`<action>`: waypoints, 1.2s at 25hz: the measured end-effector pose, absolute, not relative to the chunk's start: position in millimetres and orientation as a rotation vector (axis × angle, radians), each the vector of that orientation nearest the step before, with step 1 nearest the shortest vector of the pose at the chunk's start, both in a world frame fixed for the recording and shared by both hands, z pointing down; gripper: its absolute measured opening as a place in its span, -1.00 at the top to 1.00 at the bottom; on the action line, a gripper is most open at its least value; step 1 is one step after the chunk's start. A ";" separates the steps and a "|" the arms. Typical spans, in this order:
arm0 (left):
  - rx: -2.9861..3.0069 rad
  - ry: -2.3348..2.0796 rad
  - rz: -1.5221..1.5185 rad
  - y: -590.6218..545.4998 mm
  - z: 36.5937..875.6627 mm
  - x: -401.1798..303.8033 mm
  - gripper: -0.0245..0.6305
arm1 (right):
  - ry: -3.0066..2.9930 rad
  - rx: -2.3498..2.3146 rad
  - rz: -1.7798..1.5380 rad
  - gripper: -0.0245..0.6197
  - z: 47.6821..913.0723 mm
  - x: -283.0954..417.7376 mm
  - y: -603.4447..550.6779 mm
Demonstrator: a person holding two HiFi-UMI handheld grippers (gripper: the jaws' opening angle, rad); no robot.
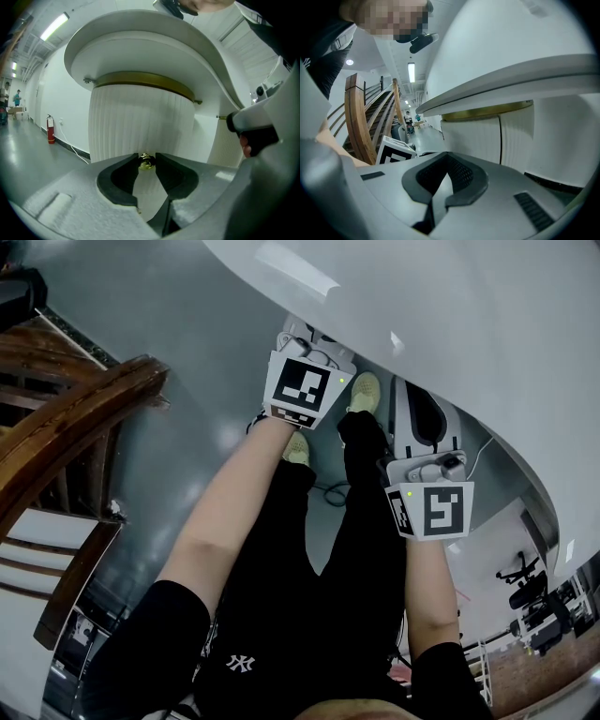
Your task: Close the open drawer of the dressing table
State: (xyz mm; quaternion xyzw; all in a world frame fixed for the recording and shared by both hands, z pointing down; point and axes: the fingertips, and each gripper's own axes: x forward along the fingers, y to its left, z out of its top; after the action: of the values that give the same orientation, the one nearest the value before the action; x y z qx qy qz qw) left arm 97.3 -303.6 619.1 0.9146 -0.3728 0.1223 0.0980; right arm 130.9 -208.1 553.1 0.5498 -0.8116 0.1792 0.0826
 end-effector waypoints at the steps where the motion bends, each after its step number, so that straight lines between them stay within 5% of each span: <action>1: 2.700 -1.100 0.360 -302.2 618.5 97.3 0.59 | -2.424 1.640 0.537 0.88 552.5 129.8 -207.4; 15: 2.662 -1.071 0.397 -249.3 585.7 71.6 0.59 | -2.439 1.638 0.541 0.88 518.3 115.0 -186.6; 30: 2.693 -1.045 0.339 -171.0 438.8 45.2 0.79 | -2.448 1.685 0.494 0.88 415.0 101.3 -145.6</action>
State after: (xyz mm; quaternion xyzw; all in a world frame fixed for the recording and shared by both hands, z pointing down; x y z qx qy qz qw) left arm 45.2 -171.0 438.8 0.9196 -0.3569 0.1159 0.1164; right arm 101.3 -145.6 415.0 0.5581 -0.8109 0.1635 0.0646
